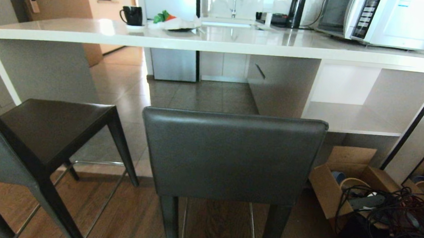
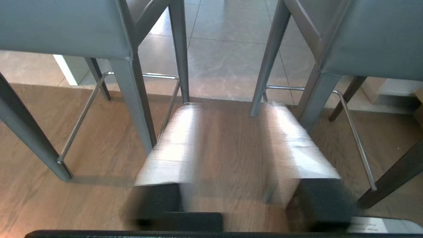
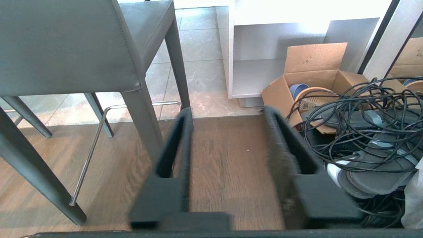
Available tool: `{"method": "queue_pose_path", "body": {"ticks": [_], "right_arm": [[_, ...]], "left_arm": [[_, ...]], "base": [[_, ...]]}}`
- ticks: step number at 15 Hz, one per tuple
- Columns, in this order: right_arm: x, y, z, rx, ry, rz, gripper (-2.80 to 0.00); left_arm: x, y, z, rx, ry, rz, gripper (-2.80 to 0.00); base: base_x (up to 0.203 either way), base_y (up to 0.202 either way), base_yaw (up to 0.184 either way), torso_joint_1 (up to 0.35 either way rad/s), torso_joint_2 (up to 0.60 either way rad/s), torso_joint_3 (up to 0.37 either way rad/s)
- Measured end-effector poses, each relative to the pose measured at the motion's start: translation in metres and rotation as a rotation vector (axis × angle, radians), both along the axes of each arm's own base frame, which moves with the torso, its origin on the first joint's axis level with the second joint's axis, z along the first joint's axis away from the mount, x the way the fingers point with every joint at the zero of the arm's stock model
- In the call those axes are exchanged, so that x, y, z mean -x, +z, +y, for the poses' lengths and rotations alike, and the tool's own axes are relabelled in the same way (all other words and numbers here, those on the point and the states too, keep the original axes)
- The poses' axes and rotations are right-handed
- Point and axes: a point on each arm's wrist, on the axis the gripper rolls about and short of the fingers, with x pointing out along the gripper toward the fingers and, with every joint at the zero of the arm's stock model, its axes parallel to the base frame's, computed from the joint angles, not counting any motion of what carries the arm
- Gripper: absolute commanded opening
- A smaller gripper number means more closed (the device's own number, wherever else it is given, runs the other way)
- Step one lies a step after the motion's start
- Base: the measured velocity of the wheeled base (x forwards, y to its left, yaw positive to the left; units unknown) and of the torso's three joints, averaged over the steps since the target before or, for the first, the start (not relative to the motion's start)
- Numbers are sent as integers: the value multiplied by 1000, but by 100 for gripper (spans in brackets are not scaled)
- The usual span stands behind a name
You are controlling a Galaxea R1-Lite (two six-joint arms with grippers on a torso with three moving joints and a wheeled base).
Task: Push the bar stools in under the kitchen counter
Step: Push the gray chair back under the dining table
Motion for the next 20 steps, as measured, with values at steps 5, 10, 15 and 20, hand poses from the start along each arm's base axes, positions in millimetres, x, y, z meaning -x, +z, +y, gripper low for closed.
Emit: {"method": "queue_pose_path", "body": {"ticks": [5, 10, 15, 20], "right_arm": [[0, 0, 0, 0, 0, 0, -280], [0, 0, 0, 6, 0, -1, -280], [3, 16, 0, 31, 10, -35, -280], [-5, 80, 2, 38, 78, -72, -280]], "left_arm": [[-1, 1, 0, 9, 6, -16, -280], [0, 0, 0, 9, 6, -11, -280], [2, 8, 0, 0, 6, -26, -280], [-9, 92, 0, 76, 1, -126, -280]], "base": [[0, 0, 0, 0, 0, 0], [0, 0, 0, 0, 0, 0], [0, 0, 0, 0, 0, 0], [0, 0, 0, 0, 0, 0]]}}
